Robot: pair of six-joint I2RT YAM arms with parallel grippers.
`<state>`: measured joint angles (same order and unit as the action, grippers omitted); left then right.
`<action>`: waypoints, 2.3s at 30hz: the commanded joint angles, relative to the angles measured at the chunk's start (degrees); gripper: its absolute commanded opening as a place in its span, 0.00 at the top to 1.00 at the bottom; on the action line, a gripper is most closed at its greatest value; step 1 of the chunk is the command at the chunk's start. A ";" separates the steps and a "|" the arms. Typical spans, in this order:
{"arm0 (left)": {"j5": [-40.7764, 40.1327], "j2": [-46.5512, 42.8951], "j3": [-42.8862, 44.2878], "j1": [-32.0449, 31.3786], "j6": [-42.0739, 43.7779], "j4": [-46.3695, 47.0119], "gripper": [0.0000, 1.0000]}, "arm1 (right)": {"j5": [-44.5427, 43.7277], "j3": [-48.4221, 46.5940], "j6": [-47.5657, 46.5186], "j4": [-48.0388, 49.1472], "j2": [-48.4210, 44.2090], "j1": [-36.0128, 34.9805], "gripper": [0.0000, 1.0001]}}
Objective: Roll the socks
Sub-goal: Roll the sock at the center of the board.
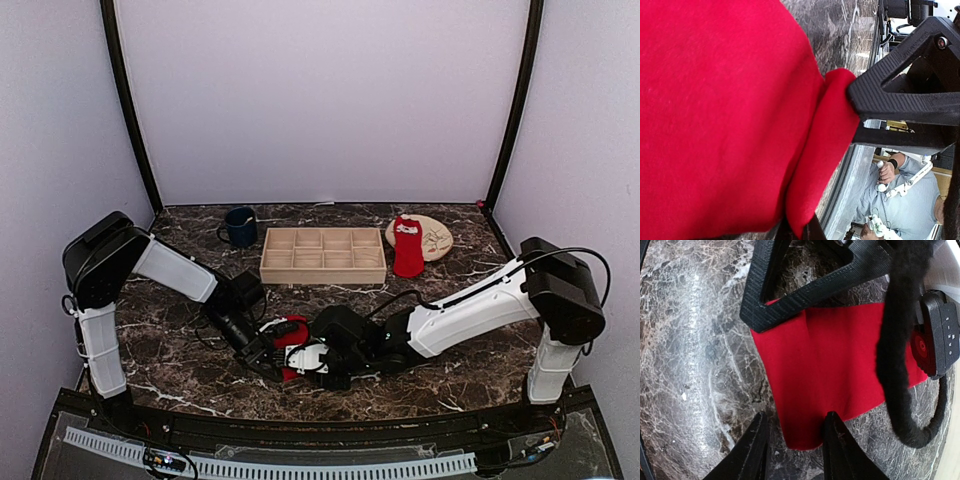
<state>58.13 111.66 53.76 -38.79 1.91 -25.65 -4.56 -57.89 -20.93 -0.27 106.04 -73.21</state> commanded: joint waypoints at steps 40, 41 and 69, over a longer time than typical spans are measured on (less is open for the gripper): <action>-28.07 -15.63 -1.25 3.01 -12.06 2.49 0.60 | 23.76 -16.18 10.02 -18.86 8.62 9.43 0.95; -28.66 -16.56 -1.74 3.01 -12.49 3.35 0.60 | 24.54 -16.46 10.73 -19.17 8.65 9.73 0.95; -49.96 -41.58 -21.78 -11.05 -15.22 23.80 0.61 | 42.89 -24.12 17.38 -28.12 16.09 16.64 0.95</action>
<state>10.55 72.01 34.59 -47.24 -15.46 -5.58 34.48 -80.99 -5.30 -27.07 120.55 -57.58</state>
